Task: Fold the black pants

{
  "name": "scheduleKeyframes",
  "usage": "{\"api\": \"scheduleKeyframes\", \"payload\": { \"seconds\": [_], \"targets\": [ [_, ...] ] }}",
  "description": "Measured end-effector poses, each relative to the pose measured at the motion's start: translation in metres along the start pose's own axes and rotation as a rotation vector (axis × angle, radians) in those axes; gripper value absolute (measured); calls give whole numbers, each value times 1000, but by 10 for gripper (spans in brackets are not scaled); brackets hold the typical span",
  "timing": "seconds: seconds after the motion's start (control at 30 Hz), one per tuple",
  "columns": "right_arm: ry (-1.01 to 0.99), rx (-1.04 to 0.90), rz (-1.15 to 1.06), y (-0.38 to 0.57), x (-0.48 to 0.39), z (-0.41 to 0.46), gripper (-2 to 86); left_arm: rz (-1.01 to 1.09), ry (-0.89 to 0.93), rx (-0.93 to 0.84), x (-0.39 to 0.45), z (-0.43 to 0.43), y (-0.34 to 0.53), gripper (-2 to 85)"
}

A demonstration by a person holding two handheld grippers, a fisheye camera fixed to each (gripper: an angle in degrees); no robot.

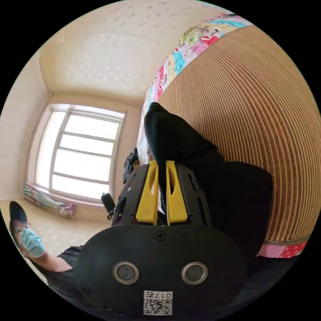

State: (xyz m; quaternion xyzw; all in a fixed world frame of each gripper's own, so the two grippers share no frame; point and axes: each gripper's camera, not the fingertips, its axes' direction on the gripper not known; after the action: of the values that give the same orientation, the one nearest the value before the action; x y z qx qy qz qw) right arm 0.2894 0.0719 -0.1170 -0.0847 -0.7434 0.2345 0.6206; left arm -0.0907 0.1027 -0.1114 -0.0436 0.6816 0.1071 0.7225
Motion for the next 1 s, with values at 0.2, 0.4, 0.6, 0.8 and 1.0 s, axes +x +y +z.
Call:
{"api": "scheduleKeyframes", "payload": {
  "seconds": [0.2,0.4,0.6,0.8,1.0],
  "targets": [
    [-274,-29,-23,32,13,-40,31,-159,72,-100,-27,92,-43,172],
    [-410,34,-339,48,-85,-103,24,6,191,70,22,23,-26,56],
    [-28,199,-756,-9,-242,-184,19,450,29,320,118,-105,-104,52],
    [118,338,-574,-192,-302,-150,54,364,-133,316,120,-82,-309,92],
    [469,309,-501,-171,-209,-88,131,89,-321,148,2,-15,-272,172]
  ]
}}
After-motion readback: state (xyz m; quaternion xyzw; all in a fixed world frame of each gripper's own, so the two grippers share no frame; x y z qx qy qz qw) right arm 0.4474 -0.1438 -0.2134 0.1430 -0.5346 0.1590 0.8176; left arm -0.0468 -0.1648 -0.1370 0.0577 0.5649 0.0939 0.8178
